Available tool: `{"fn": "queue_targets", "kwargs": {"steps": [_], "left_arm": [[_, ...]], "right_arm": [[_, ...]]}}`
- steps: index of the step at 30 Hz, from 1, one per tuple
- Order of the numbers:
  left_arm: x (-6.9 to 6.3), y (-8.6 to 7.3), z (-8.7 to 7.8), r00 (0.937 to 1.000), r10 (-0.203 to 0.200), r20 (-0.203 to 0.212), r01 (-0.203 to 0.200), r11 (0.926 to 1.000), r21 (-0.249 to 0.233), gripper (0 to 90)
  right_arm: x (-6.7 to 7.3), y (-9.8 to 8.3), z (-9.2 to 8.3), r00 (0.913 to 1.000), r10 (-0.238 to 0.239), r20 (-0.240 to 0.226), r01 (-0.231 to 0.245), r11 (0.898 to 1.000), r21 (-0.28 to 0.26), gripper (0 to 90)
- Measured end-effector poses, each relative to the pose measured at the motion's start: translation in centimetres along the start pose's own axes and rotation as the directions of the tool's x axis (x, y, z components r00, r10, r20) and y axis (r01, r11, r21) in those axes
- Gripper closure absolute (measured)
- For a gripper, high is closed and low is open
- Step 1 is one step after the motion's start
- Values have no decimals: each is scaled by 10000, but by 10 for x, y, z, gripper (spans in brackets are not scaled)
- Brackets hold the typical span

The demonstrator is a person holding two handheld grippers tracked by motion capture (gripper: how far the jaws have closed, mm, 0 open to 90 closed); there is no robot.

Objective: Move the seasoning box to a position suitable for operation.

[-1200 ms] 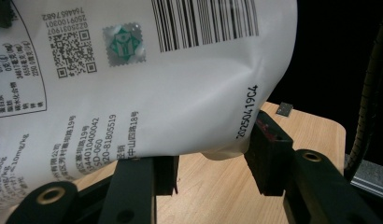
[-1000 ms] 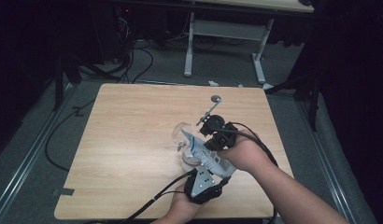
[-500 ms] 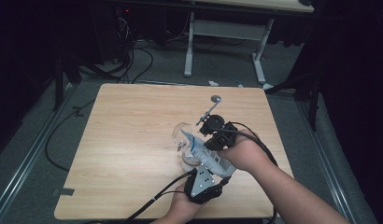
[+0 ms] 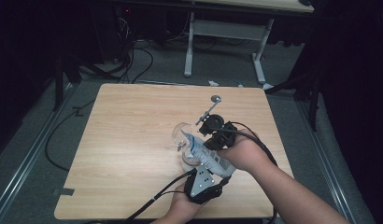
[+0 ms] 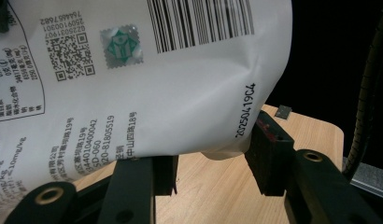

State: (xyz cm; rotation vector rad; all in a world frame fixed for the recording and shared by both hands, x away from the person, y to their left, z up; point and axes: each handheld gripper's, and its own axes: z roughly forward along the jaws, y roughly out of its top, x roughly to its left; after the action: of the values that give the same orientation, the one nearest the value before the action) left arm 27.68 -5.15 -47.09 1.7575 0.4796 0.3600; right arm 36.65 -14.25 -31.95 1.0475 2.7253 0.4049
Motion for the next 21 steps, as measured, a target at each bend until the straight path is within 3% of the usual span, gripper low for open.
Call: {"fn": "queue_targets", "kwargs": {"steps": [21], "left_arm": [[0, 0, -1, 10000, 27, -44, -27, 10000, -8, 582]], "right_arm": [[1, 2, 2, 9999, -112, 10, 112, 9999, 2, 899]]}}
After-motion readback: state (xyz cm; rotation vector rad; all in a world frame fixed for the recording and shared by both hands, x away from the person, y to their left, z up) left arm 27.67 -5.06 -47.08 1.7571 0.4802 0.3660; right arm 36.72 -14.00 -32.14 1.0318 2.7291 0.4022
